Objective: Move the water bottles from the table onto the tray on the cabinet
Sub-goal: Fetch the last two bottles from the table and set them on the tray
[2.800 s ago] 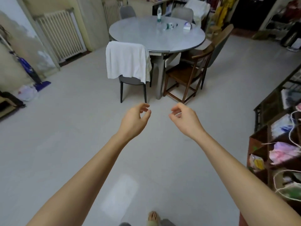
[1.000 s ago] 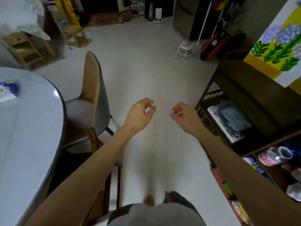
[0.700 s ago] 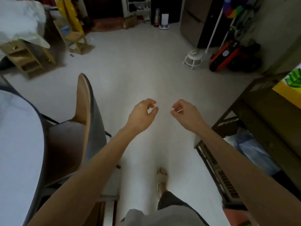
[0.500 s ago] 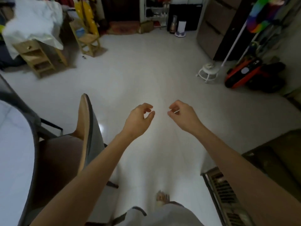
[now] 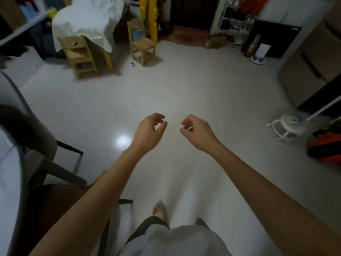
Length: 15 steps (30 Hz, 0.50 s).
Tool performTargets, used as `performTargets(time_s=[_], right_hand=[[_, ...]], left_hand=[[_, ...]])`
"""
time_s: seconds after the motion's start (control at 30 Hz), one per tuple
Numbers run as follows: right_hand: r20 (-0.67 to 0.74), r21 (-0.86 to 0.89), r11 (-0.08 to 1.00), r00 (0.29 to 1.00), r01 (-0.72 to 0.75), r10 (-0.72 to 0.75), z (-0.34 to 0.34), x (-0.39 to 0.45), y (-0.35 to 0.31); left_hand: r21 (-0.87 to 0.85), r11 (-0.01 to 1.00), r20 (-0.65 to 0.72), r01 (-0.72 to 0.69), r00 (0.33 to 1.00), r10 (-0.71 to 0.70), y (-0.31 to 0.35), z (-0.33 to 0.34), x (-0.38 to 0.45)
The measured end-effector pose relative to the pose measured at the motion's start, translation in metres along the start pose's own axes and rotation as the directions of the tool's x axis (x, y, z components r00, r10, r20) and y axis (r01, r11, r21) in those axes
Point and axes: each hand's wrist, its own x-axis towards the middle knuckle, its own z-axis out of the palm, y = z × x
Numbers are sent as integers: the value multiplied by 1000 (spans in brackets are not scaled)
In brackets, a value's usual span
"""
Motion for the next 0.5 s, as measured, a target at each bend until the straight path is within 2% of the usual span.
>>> performTargets(time_s=[0.13, 0.3, 0.4, 0.5], right_hand=[[46, -3, 997, 996, 82, -81, 8, 105, -40], [210, -6, 983, 961, 183, -178, 41, 228, -77], [321, -5, 960, 910, 280, -263, 71, 306, -105], [432, 8, 916, 825, 401, -365, 106, 372, -145]], left_hand=[[-18, 997, -68, 73, 995, -74, -17, -32, 84], [-16, 981, -184, 196, 963, -195, -55, -72, 170], [-28, 957, -303, 289, 910, -283, -84, -99, 215], [-82, 916, -425, 393, 817, -389, -112, -130, 247]])
